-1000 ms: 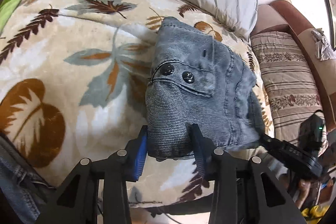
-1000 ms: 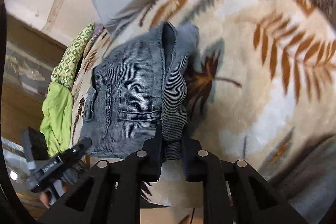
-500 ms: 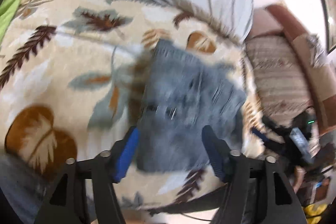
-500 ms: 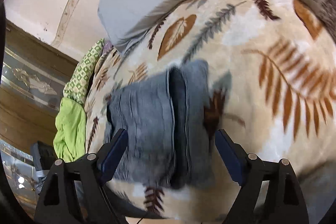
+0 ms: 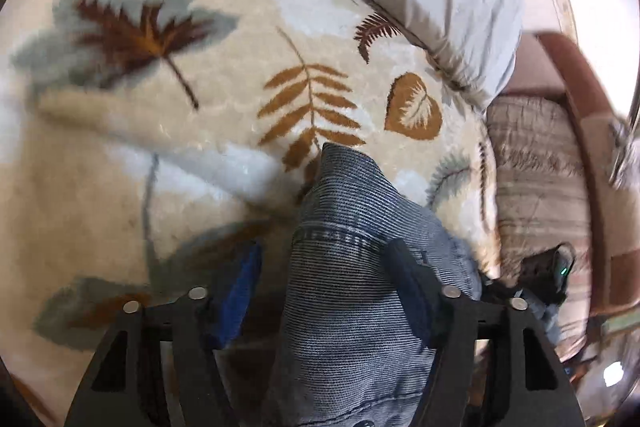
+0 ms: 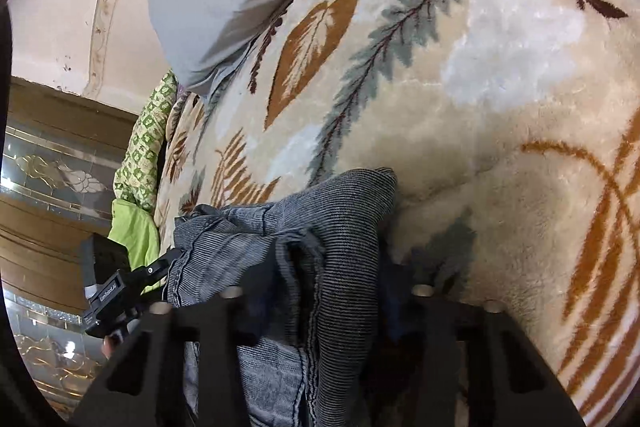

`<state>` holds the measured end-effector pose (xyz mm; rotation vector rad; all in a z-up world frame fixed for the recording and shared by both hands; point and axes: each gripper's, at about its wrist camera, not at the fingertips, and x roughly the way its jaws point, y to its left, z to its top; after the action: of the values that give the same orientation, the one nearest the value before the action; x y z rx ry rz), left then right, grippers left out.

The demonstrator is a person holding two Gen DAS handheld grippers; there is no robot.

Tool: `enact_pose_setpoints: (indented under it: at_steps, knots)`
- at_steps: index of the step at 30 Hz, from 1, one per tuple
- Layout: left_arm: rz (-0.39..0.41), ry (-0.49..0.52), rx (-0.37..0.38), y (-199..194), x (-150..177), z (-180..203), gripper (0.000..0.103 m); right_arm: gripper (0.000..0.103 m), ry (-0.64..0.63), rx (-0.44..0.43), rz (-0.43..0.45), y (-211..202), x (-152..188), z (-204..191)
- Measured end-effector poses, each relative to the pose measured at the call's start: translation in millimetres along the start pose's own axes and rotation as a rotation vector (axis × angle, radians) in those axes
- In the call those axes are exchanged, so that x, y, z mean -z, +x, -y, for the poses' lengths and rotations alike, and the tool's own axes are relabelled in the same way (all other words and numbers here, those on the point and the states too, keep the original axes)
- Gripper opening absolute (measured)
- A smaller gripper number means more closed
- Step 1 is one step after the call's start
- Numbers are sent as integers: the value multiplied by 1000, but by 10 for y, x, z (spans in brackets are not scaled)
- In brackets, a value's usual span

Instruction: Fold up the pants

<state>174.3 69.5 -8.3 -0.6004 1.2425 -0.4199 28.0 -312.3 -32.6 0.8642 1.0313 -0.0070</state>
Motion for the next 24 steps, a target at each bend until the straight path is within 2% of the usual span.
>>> enact_pose_setpoints:
  at_steps: [1,3,6,8,10,12,13,14,16,17,18,20,22,24]
  knots:
    - [-2,1,31,26,-24,-4,38,23,-15,-1,11,-11,-22,-42]
    - [34,53,33,-80,-26,98,27,18,-72,33,46,-79,-60,-241]
    - [139,111,90,-347,13,203,26,17,-149,27,106,-247,-124,-522]
    - [182,109,123,-464,-13,187,26,17,-178,-20,142,-346,-223,-671]
    - [183,107,80,-393,-69,144,27,17,-217,0,142,-288,-295,-775]
    - [153,82,13,-209,-96,51,29,17,-263,88,119,-43,-313,-799]
    - [125,49,-56,-52,-120,-46,35,20,-263,117,92,112,-311,-740]
    - [114,9,-82,40,-134,-128,49,35,-248,137,74,254,-306,-642]
    - [113,-64,-69,54,-138,-222,63,50,-171,134,57,336,-303,-486]
    - [114,-83,-38,-5,-140,-244,60,50,-133,97,57,279,-304,-447]
    - [126,-80,-39,-53,-139,-226,60,52,-131,67,71,191,-295,-460]
    - [197,-39,-63,-237,-83,-147,62,73,-139,34,137,-49,-231,-522]
    - [209,-17,-50,-353,37,-78,63,73,-145,-8,147,-177,-121,-542]
    - [186,25,-39,-413,265,1,64,73,-156,17,145,-180,-28,-544]
